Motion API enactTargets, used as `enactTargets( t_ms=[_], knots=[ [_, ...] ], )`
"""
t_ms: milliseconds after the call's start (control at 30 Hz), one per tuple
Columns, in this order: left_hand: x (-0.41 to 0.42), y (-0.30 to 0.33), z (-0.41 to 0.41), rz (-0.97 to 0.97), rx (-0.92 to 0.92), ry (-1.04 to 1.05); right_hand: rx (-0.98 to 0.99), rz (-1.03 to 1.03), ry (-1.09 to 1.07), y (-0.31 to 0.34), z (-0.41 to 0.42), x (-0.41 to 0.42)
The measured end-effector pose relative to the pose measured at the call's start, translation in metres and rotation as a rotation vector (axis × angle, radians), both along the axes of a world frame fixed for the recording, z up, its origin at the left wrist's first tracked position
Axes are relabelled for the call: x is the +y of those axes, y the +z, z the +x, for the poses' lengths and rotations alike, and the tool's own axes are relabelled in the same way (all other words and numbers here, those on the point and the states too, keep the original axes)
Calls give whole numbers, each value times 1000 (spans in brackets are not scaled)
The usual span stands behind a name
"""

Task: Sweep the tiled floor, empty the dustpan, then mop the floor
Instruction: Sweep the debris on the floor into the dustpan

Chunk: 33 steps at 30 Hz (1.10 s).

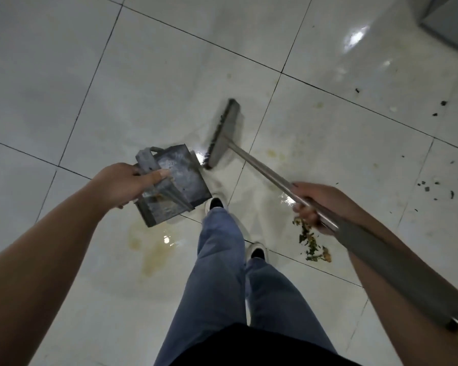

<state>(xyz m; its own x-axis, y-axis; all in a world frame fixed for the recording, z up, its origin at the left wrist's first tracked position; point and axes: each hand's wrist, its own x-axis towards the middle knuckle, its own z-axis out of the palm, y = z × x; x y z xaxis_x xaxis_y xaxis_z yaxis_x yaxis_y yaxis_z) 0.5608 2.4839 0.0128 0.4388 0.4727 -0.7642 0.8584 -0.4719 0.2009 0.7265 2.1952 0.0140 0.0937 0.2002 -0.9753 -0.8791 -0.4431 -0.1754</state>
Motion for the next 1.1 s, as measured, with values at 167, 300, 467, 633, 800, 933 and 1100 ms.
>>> enactTargets(
  t_ms=[167, 300, 467, 633, 800, 933, 1100],
  knots=[
    [37, -13, 23, -69, 17, 64, 51, -4, 39, -35, 29, 108],
    [48, -20, 49, -110, -21, 52, 49, -70, -120, -45, 43, 58],
    [36, -26, 94, -169, 32, -97, 112, -297, -296, -25, 35, -50],
    [8, -24, 138, -182, 82, -328, 137, -353, -459, 4, 28, -90],
    [-25, -18, 172, -202, 104, -457, -27, -200, -438, 7, 37, -91],
    [-57, -15, 199, -127, 129, -532, -39, -60, -442, -18, 56, -76],
    [-105, -13, 226, -52, 93, -597, 68, -72, -471, -36, 38, -133]
  ],
)
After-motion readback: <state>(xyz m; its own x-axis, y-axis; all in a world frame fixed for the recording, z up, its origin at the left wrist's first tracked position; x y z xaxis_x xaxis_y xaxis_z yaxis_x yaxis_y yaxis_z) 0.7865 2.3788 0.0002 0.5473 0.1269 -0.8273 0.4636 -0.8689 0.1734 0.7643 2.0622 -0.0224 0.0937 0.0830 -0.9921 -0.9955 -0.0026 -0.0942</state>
